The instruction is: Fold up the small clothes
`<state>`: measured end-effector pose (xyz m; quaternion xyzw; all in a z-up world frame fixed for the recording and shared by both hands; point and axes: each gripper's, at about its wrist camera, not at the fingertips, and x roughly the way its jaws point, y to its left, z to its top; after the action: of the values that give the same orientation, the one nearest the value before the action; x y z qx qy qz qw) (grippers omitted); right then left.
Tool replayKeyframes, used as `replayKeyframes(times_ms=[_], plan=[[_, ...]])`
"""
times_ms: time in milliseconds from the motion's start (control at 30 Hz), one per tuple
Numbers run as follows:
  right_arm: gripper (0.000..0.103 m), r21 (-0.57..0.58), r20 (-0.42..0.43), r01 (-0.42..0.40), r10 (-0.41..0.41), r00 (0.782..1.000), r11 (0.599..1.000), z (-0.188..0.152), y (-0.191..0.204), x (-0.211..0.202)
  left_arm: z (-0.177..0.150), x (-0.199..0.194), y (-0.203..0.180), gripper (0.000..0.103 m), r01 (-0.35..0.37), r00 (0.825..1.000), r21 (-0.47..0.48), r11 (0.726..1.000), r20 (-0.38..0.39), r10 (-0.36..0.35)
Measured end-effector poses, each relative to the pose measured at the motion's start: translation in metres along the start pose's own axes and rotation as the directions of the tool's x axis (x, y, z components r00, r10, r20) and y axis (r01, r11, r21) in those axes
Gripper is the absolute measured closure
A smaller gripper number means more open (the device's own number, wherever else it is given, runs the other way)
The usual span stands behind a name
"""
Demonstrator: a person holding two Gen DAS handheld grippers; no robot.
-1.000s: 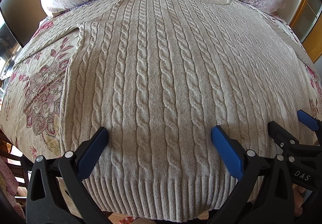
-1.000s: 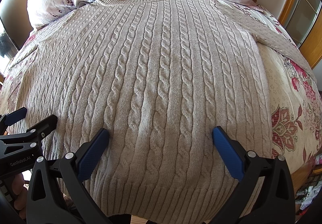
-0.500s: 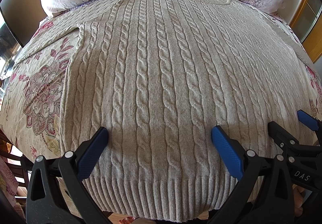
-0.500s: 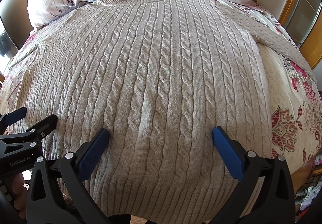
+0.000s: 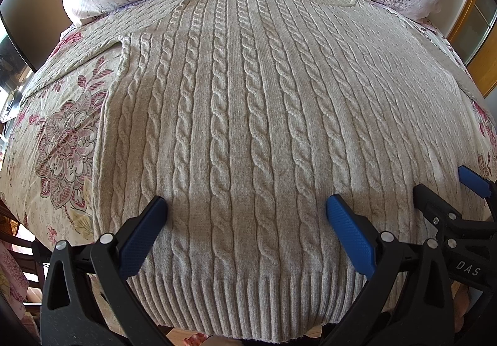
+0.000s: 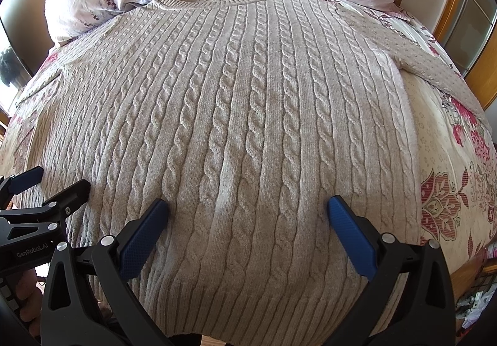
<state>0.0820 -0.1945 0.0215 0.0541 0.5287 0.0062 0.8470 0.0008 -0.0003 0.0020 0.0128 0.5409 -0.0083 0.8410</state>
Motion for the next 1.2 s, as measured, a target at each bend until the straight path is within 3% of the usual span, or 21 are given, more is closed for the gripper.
replayKeyframes(times_ms=[100, 233, 333, 433, 533, 633, 700, 800, 900, 1200], plan=[[0.001, -0.009, 0.009, -0.018, 0.018, 1.000, 1.000, 0.000, 0.001, 0.002, 0.003, 0.003, -0.002, 0.002, -0.002, 1.000, -0.003, 1.000, 0.000, 0.002], [0.001, 0.024, 0.040, -0.118, 0.117, 0.992, 0.993, 0.008, -0.016, -0.002, 0.004, 0.004, 0.000, 0.002, -0.003, 1.000, 0.001, 1.000, 0.009, 0.003], [0.001, 0.135, 0.074, -0.210, 0.201, 0.977, 0.968, 0.021, -0.045, -0.009, 0.005, 0.004, 0.002, 0.002, 0.005, 1.000, 0.003, 1.000, 0.025, -0.005], [0.001, 0.255, 0.157, -0.239, 0.204, 0.966, 0.937, 0.036, -0.086, -0.018, 0.007, 0.005, 0.002, 0.002, 0.011, 0.999, -0.004, 1.000, 0.031, -0.011], [0.001, 0.416, 0.223, -0.304, 0.228, 0.948, 0.857, 0.048, -0.144, -0.020, 0.012, 0.006, 0.004, 0.002, 0.017, 0.999, -0.019, 1.000, 0.027, -0.016], [0.011, 0.557, 0.307, -0.366, 0.225, 0.925, 0.746, 0.053, -0.204, -0.021, 0.016, 0.007, 0.005, 0.002, 0.022, 1.000, -0.038, 0.999, 0.019, -0.021], [0.022, 0.642, 0.351, -0.388, 0.197, 0.916, 0.661, 0.052, -0.241, -0.018, 0.018, 0.006, 0.008, 0.002, 0.039, 0.999, -0.063, 0.997, 0.024, -0.037], [0.042, 0.764, 0.393, -0.413, 0.150, 0.907, 0.496, 0.043, -0.293, -0.008, 0.021, 0.005, 0.014, 0.002, 0.075, 0.997, -0.113, 0.991, 0.044, -0.070], [0.055, 0.822, 0.413, -0.428, 0.123, 0.902, 0.377, 0.034, -0.328, 0.004, 0.023, 0.005, 0.018, 0.002, 0.092, 0.995, -0.152, 0.984, 0.060, -0.084], [0.056, 0.872, 0.388, -0.390, 0.066, 0.919, 0.297, 0.029, -0.367, 0.025, 0.028, 0.006, 0.017, 0.002, 0.076, 0.995, -0.189, 0.979, 0.073, -0.063]])
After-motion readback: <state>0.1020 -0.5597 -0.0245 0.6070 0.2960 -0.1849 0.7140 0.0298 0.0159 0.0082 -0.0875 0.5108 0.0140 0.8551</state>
